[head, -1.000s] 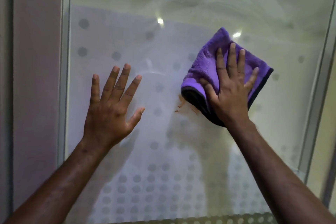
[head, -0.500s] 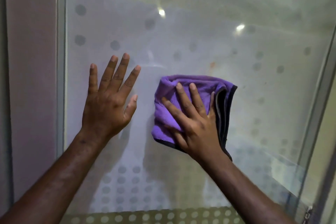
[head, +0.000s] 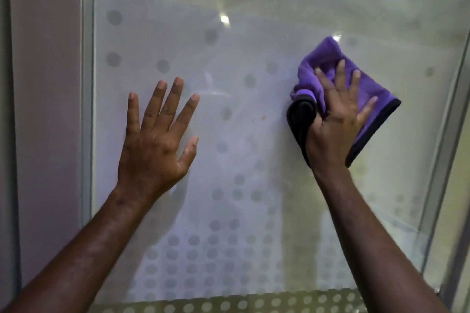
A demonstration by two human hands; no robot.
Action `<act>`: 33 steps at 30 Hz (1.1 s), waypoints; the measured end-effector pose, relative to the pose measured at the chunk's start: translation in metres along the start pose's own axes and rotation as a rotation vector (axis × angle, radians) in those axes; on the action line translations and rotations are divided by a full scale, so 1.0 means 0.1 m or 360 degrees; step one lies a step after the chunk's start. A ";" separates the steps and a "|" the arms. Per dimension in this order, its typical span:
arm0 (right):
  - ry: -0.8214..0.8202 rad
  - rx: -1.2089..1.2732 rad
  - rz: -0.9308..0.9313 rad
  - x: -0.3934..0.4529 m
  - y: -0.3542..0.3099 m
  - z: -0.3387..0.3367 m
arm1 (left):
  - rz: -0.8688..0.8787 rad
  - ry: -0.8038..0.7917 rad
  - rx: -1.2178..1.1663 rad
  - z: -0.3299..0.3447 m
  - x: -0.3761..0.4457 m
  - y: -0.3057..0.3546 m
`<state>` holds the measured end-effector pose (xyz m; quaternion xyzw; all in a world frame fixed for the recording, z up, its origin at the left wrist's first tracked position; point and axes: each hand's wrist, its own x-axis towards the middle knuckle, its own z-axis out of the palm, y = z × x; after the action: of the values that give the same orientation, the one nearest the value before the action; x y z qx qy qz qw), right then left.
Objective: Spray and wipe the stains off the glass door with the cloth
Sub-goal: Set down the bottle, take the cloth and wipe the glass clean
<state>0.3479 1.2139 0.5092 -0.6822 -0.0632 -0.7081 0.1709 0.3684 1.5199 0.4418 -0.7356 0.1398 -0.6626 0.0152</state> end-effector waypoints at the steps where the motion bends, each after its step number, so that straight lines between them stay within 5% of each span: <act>1: -0.0010 0.0032 -0.0017 0.03 -0.09 0.03 | 0.0001 0.0006 0.0000 0.00 0.00 0.00; 12: -0.0493 0.0076 -0.0856 -1.26 -0.29 -0.08 | 0.0005 0.0002 -0.0019 0.00 0.00 -0.02; 17: -0.0401 -0.0188 -0.0634 -1.48 0.37 -0.30 | 0.0006 0.0033 -0.0032 -0.01 -0.01 -0.01; 26: 0.0052 -0.0099 0.0260 -0.05 0.35 -0.11 | 0.0003 0.0043 -0.0024 0.02 0.00 0.00; 30: -0.0020 -0.0043 0.0186 0.16 -0.05 -0.03 | 0.0009 0.0057 -0.0021 0.02 0.00 -0.01; 33: -0.0166 -0.0007 -0.0180 -0.11 -0.24 -0.02 | 0.0003 0.0071 -0.0034 0.02 -0.01 0.00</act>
<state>0.3381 1.2369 0.5017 -0.7139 -0.1089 -0.6802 0.1256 0.3705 1.5201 0.4410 -0.7207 0.1477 -0.6773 0.0049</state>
